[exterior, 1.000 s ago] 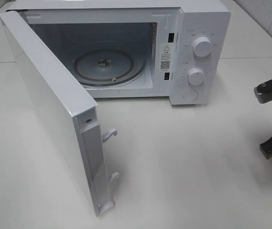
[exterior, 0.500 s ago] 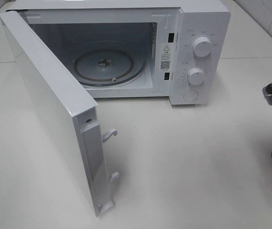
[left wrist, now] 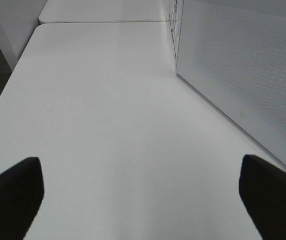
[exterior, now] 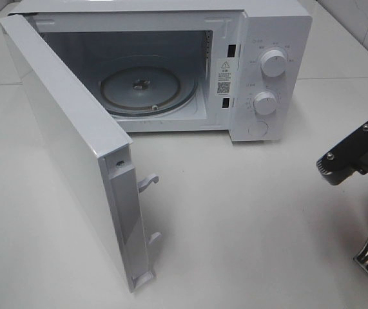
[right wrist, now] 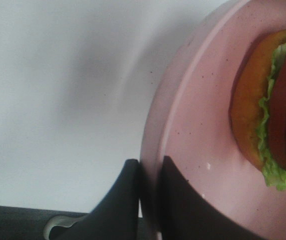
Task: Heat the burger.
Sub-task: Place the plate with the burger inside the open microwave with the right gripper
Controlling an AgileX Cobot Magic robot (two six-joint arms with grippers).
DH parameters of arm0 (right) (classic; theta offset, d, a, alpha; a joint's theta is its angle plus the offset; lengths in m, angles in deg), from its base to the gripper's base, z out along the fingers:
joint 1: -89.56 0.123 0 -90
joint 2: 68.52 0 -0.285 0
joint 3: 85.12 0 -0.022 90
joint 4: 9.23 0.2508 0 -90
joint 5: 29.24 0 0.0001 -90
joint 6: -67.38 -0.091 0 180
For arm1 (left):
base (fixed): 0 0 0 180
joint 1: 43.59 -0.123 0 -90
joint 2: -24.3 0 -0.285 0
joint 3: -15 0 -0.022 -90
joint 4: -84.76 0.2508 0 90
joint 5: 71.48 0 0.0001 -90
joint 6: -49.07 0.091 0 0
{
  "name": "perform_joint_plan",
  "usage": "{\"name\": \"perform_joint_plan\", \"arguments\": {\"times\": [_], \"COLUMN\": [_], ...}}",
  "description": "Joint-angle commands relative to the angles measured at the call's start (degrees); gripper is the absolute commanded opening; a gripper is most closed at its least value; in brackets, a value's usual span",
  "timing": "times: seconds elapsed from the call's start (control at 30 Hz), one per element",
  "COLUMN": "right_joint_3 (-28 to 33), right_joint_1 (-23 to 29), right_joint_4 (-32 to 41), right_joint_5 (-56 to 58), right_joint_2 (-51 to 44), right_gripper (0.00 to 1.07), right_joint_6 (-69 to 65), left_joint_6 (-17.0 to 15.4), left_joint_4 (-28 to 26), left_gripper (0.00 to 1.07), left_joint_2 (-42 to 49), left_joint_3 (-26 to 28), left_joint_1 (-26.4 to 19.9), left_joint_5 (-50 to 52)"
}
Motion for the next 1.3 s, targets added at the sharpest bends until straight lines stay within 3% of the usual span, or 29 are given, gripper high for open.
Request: {"name": "perform_joint_plan", "arguments": {"times": [0.03, 0.23, 0.57, 1.1, 1.3], "right_joint_3": [0.0, 0.0, 0.0, 0.0, 0.0], "right_joint_1": [3.4, 13.1, 21.9, 22.3, 22.3], "right_joint_4": [-3.2, -3.5, -9.5, -18.5, -18.7], "right_joint_5": [2.5, 3.2, 2.8, -5.9, -10.9], "right_joint_2": [-0.5, -0.5, -0.5, -0.5, -0.5], "right_gripper": [0.01, 0.01, 0.02, 0.03, 0.03], "right_joint_6": [-1.1, -2.5, -2.5, 6.0, 11.9], "left_joint_6": [0.1, 0.1, 0.1, 0.1, 0.1], "left_joint_4": [-0.5, -0.5, -0.5, -0.5, -0.5], "left_gripper": [0.98, 0.98, 0.98, 0.98, 0.98], "left_joint_2": [0.7, 0.7, 0.7, 0.7, 0.7], "left_joint_3": [0.1, 0.1, 0.1, 0.1, 0.1], "left_joint_1": [0.0, 0.0, 0.0, 0.0, 0.0], "left_joint_5": [0.2, 0.2, 0.2, 0.2, 0.2]}}
